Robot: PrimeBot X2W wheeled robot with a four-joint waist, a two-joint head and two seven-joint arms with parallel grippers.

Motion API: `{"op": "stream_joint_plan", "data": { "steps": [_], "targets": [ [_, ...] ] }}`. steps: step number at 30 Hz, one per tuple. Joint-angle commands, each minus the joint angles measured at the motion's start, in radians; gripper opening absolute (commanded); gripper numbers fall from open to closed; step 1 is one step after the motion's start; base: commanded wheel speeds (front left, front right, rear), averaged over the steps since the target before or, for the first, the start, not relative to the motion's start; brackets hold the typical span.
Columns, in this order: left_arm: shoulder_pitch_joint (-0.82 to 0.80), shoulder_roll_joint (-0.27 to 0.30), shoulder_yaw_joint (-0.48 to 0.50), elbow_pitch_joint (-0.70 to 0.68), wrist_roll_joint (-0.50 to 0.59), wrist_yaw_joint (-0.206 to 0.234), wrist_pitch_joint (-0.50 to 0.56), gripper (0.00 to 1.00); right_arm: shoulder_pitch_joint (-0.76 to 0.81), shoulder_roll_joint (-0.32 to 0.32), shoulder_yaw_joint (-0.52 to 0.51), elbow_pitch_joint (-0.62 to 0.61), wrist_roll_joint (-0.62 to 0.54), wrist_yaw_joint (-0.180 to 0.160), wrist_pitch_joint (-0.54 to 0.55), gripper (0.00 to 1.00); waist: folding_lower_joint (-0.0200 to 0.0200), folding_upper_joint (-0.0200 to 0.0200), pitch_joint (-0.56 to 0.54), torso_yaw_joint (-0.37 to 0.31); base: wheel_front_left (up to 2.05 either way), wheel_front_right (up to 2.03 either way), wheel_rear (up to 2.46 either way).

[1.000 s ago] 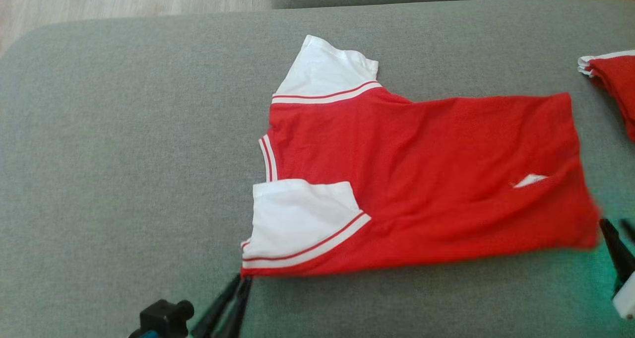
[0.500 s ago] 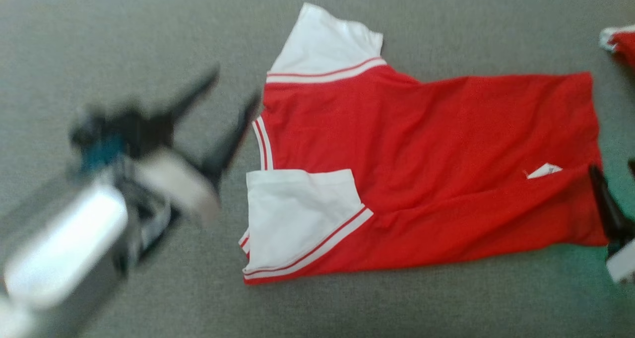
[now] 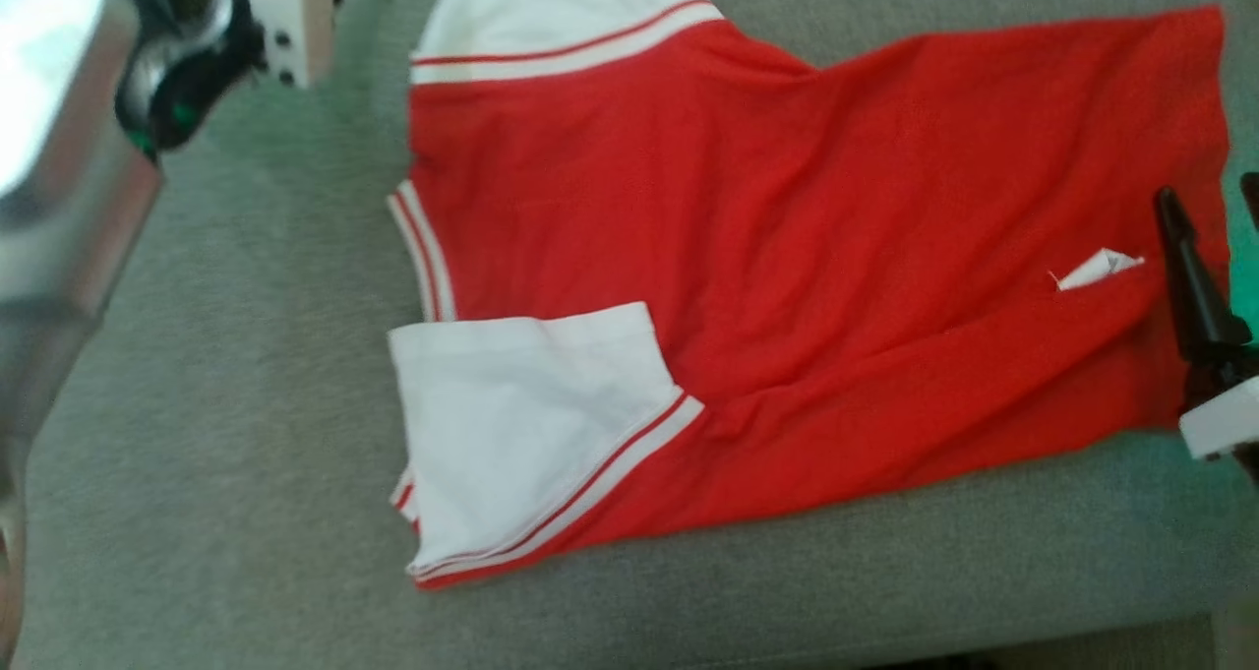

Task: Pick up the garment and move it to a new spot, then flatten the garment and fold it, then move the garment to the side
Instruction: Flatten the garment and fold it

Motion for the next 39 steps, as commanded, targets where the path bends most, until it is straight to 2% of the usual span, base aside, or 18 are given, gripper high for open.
{"op": "stream_joint_plan", "data": {
  "steps": [1, 13, 21, 22, 23, 24, 26, 27, 31, 39],
  "targets": [
    [-0.073, 0.024, 0.038, 0.007, -0.005, -0.005, -0.017, 1.0, -0.005, -0.015, 0.0, -0.035, -0.008, -0.001, -0.009, 1.0, -0.0003, 0.0001, 0.053, -0.041, 0.0, 0.0, 0.0],
    [-0.225, -0.043, -0.044, 0.197, -0.057, -0.01, -0.045, 1.0, -0.048, 0.018, 0.019, -0.038, -0.017, -0.001, -0.028, 1.0, -0.0003, 0.0001, 0.135, -0.088, 0.0, 0.0, 0.0],
    [-0.256, -0.031, -0.135, 0.214, -0.097, -0.011, -0.015, 1.0, -0.053, 0.03, 0.009, -0.028, -0.019, -0.001, -0.037, 1.0, -0.0003, 0.0001, 0.148, -0.101, 0.0, 0.0, 0.0],
    [-0.259, -0.027, -0.148, 0.212, -0.104, -0.011, -0.01, 0.92, -0.053, 0.033, 0.007, -0.026, -0.019, -0.001, -0.038, 1.0, -0.0003, 0.0001, 0.148, -0.102, 0.0, 0.0, 0.0],
    [-0.261, -0.023, -0.159, 0.21, -0.111, -0.011, -0.007, 0.74, -0.053, 0.035, 0.005, -0.025, -0.019, -0.001, -0.039, 1.0, -0.0003, 0.0001, 0.148, -0.102, 0.0, 0.0, 0.0],
    [-0.262, -0.019, -0.169, 0.207, -0.12, -0.011, -0.004, 0.62, -0.053, 0.037, 0.004, -0.024, -0.02, -0.001, -0.04, 1.0, -0.0003, 0.0001, 0.148, -0.103, 0.0, 0.0, 0.0],
    [-0.265, -0.011, -0.186, 0.198, -0.138, -0.011, 0.0, 0.25, -0.052, 0.039, 0.0, -0.022, -0.02, -0.001, -0.042, 1.0, -0.0003, 0.0001, 0.148, -0.101, 0.0, 0.0, 0.0],
    [-0.267, -0.007, -0.195, 0.193, -0.146, -0.011, 0.001, 0.02, -0.051, 0.04, -0.002, -0.021, -0.021, -0.001, -0.042, 1.0, -0.0003, 0.0001, 0.147, -0.1, 0.0, 0.0, 0.0],
    [-0.27, 0.014, -0.238, 0.141, -0.19, -0.011, 0.009, 0.0, -0.05, 0.043, -0.011, -0.02, -0.022, -0.001, -0.042, 1.0, -0.0003, 0.0001, 0.142, -0.094, 0.0, 0.0, 0.0],
    [-0.315, 0.051, -0.295, 0.067, -0.218, -0.011, -0.14, 0.0, -0.058, 0.042, -0.015, -0.016, -0.027, -0.001, -0.037, 1.0, -0.0003, 0.0001, 0.11, -0.075, 0.0, 0.0, 0.0]
  ]
}}
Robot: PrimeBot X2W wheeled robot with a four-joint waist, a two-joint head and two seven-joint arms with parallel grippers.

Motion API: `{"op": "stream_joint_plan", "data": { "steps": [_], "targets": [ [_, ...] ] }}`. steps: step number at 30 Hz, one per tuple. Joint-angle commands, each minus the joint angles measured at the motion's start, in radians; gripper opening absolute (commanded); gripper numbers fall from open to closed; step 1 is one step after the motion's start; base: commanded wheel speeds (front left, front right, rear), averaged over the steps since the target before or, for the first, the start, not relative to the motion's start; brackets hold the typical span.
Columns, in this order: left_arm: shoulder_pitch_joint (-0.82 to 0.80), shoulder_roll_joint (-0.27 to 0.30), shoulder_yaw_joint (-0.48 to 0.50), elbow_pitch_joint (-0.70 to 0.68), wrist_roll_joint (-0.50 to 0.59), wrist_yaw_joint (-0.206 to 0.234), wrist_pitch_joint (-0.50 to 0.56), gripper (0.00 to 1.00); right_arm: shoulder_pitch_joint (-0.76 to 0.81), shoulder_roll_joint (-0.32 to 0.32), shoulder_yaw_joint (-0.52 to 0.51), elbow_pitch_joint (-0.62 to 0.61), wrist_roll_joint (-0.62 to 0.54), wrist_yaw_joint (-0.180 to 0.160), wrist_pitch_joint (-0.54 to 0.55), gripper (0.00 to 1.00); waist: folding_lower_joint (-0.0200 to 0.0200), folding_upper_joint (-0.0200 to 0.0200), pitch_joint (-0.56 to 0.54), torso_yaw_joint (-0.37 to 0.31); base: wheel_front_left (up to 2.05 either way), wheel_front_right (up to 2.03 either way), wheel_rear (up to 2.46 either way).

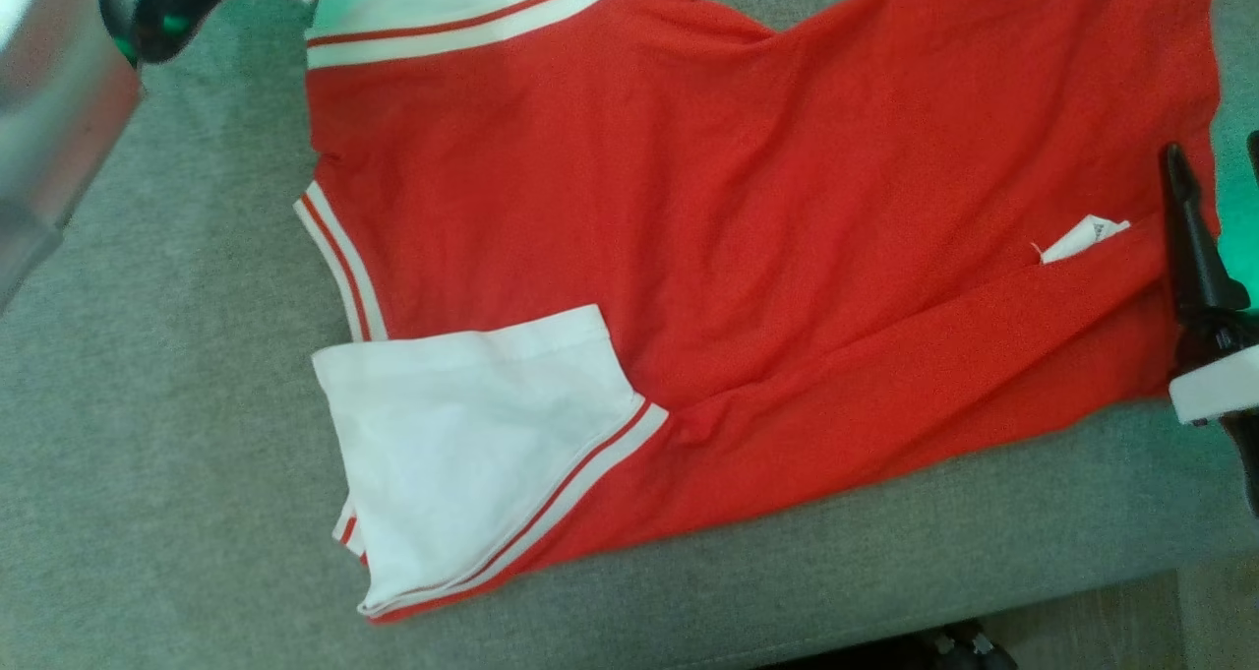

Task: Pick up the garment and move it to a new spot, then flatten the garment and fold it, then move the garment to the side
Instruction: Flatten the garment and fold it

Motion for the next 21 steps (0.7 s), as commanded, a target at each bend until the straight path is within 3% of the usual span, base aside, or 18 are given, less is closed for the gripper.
{"op": "stream_joint_plan", "data": {
  "steps": [1, 7, 8, 9, 21],
  "targets": [
    [-0.076, 0.037, 0.024, -0.03, -0.023, 0.002, -0.022, 0.0, 0.002, -0.02, 0.0, -0.023, -0.01, -0.001, -0.003, 1.0, 0.0, 0.0, -0.015, 0.007, 0.0, 0.0, 0.0],
    [-0.09, 0.043, -0.007, -0.017, -0.078, 0.002, -0.038, 0.0, 0.004, -0.022, 0.0, -0.026, -0.007, -0.001, 0.004, 1.0, 0.0, 0.0, -0.03, 0.011, 0.0, 0.0, 0.0],
    [-0.091, 0.04, -0.011, -0.004, -0.081, 0.002, -0.036, 0.34, 0.004, -0.021, 0.001, -0.028, -0.005, -0.001, 0.004, 1.0, 0.0, 0.0, -0.027, 0.008, 0.0, 0.0, 0.0],
    [-0.092, 0.037, -0.02, 0.006, -0.084, 0.002, -0.025, 0.97, 0.004, -0.02, 0.003, -0.03, -0.003, -0.001, 0.004, 1.0, 0.0, 0.0, -0.023, 0.006, 0.0, 0.0, 0.0],
    [-0.121, 0.003, -0.103, 0.112, -0.047, 0.002, 0.011, 1.0, -0.001, -0.01, 0.005, -0.016, 0.009, -0.001, -0.018, 1.0, 0.0, 0.0, 0.016, -0.031, 0.0, 0.0, 0.0]
  ]
}}
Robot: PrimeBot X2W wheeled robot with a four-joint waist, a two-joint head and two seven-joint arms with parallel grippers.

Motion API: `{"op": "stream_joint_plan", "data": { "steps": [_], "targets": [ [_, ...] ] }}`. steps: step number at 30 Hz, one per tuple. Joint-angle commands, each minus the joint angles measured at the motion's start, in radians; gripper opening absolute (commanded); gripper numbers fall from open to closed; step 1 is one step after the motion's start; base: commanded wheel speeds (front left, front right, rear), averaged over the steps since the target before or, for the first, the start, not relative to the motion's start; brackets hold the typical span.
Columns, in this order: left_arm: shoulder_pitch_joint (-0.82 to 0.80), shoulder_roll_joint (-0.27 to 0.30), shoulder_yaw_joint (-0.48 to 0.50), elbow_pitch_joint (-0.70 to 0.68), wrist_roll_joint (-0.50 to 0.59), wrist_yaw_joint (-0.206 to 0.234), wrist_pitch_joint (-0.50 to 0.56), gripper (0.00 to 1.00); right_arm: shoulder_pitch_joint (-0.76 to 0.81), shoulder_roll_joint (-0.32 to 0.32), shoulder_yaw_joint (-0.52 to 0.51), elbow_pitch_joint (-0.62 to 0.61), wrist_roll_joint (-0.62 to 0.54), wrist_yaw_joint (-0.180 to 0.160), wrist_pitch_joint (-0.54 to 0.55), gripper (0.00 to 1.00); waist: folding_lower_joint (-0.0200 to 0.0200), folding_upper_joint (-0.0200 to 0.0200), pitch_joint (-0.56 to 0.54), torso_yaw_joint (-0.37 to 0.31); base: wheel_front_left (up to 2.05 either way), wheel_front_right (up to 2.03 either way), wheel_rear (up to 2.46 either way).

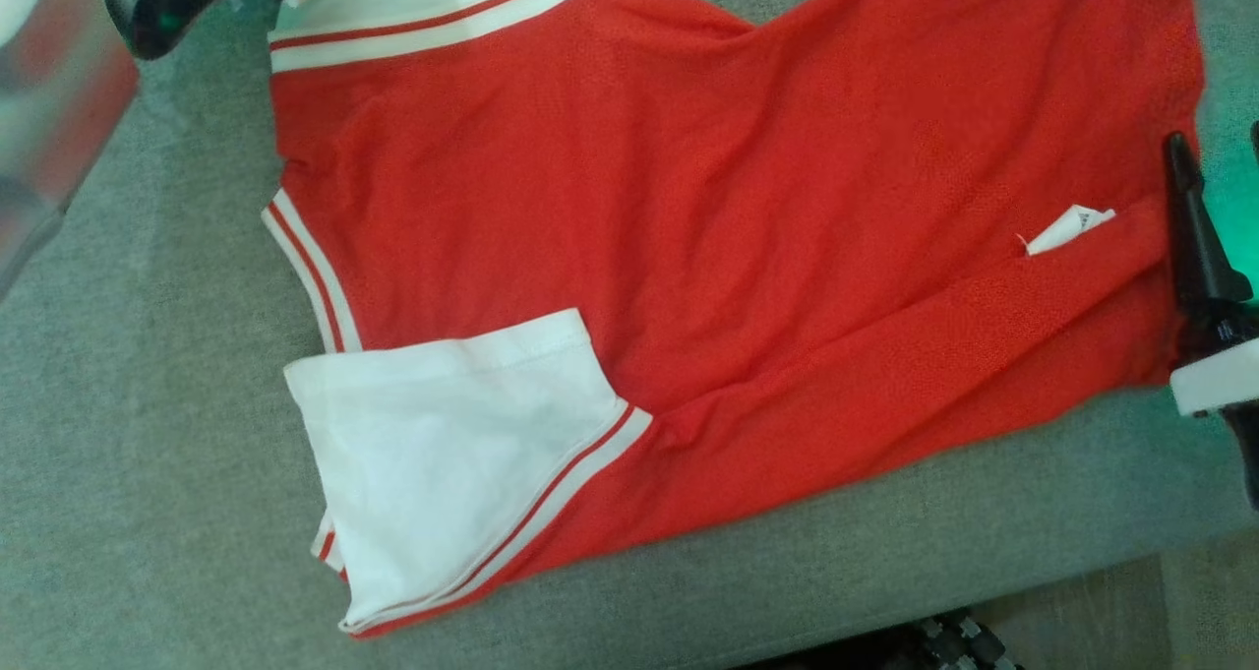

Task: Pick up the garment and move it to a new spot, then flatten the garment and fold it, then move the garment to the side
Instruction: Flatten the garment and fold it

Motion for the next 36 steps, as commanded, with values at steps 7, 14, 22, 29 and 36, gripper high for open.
{"op": "stream_joint_plan", "data": {
  "steps": [7, 14, 22, 29, 36],
  "targets": [
    [-0.06, 0.025, 0.004, 0.022, -0.008, 0.002, 0.09, 1.0, 0.018, -0.013, 0.003, -0.009, 0.011, -0.001, -0.021, 1.0, 0.0, 0.0, -0.005, -0.002, 0.0, 0.0, 0.0],
    [-0.038, 0.021, 0.02, -0.038, -0.104, 0.002, 0.108, 0.0, 0.007, -0.024, 0.012, -0.012, 0.01, -0.001, -0.014, 1.0, 0.0, 0.0, -0.014, 0.01, 0.0, 0.0, 0.0],
    [-0.034, 0.038, 0.003, -0.101, -0.074, 0.002, -0.036, 0.0, -0.085, -0.048, 0.025, -0.006, -0.006, -0.001, 0.051, 1.0, 0.0, 0.0, -0.051, 0.025, 0.0, 0.0, 0.0],
    [-0.025, 0.05, -0.01, -0.146, -0.079, 0.002, -0.048, 0.0, -0.286, -0.054, 0.055, 0.136, -0.047, -0.001, 0.302, 1.0, 0.0, 0.0, -0.087, 0.048, 0.0, 0.0, 0.0],
    [-0.022, 0.052, -0.016, -0.192, -0.079, 0.002, -0.042, 0.0, -0.447, -0.059, 0.114, 0.29, -0.028, -0.001, 0.438, 1.0, 0.0, 0.0, -0.094, 0.074, 0.0, 0.0, 0.0]
  ]
}}
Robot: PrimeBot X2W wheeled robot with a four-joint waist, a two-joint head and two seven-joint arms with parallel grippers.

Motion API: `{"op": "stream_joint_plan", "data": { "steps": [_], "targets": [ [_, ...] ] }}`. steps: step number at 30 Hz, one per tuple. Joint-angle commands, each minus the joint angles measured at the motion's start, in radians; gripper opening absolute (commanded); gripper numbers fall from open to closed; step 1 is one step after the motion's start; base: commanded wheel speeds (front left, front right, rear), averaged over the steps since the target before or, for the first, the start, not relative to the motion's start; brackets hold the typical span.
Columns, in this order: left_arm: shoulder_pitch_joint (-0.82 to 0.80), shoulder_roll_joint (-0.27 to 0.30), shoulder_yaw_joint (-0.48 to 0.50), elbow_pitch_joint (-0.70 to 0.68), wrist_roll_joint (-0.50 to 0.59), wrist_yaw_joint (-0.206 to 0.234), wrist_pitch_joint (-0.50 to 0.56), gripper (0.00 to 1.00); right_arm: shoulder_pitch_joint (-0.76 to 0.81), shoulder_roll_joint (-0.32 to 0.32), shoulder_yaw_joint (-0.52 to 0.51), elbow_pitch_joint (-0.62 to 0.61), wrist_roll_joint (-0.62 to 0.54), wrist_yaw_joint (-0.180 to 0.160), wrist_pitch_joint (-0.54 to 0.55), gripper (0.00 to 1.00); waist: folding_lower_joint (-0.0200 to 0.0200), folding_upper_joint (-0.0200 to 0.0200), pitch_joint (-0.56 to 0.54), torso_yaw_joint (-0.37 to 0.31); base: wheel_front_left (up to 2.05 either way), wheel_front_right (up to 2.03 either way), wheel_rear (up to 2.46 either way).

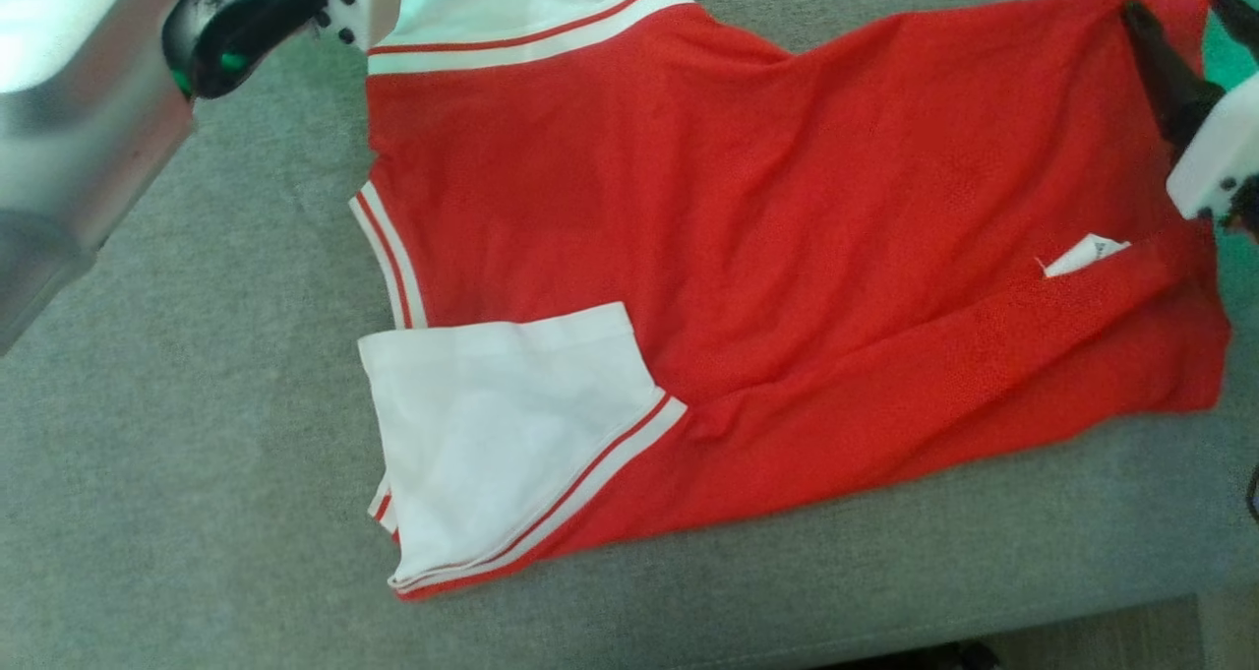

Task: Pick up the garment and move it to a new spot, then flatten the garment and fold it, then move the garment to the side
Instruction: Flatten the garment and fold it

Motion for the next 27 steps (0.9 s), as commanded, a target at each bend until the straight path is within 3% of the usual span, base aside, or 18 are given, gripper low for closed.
{"op": "stream_joint_plan", "data": {
  "steps": [1, 13, 15, 16, 18, 19, 27],
  "targets": [
    [-0.037, 0.027, 0.03, -0.022, 0.001, 0.002, -0.003, 0.0, -0.007, -0.027, 0.009, -0.014, 0.012, -0.001, 0.014, 1.0, 0.0, 0.0, 0.002, 0.006, 0.0, 0.0, 0.0],
    [-0.042, 0.028, 0.028, -0.037, -0.02, 0.002, -0.039, 0.0, -0.063, -0.06, 0.054, 0.025, 0.057, -0.001, -0.006, 1.0, 0.0, 0.0, 0.018, 0.022, 0.0, 0.0, 0.0],
    [-0.04, 0.029, 0.028, -0.036, -0.021, 0.002, -0.043, 0.0, -0.066, -0.07, 0.059, 0.025, 0.058, -0.001, -0.007, 0.7, 0.0, 0.0, 0.019, 0.025, 0.0, 0.0, 0.0],
    [-0.038, 0.03, 0.027, -0.036, -0.021, 0.002, -0.044, 0.0, -0.067, -0.074, 0.061, 0.024, 0.06, -0.001, -0.006, 0.47, 0.0, 0.0, 0.019, 0.026, 0.0, 0.0, 0.0],
    [-0.037, 0.031, 0.027, -0.033, -0.018, 0.002, -0.044, 0.0, -0.065, -0.084, 0.066, 0.02, 0.063, -0.001, 0.0, 0.12, 0.0, 0.0, 0.018, 0.028, 0.0, 0.0, 0.0],
    [-0.037, 0.032, 0.027, -0.032, -0.016, 0.002, -0.045, 0.0, -0.064, -0.089, 0.066, 0.018, 0.064, -0.001, 0.005, 0.0, 0.0, 0.0, 0.018, 0.029, 0.0, 0.0, 0.0],
    [-0.051, 0.046, 0.026, -0.041, 0.062, 0.002, -0.102, 0.0, -0.054, -0.103, 0.015, -0.004, 0.057, -0.001, -0.014, 0.0, 0.0, 0.0, 0.017, 0.036, 0.0, 0.0, 0.0]
  ]
}}
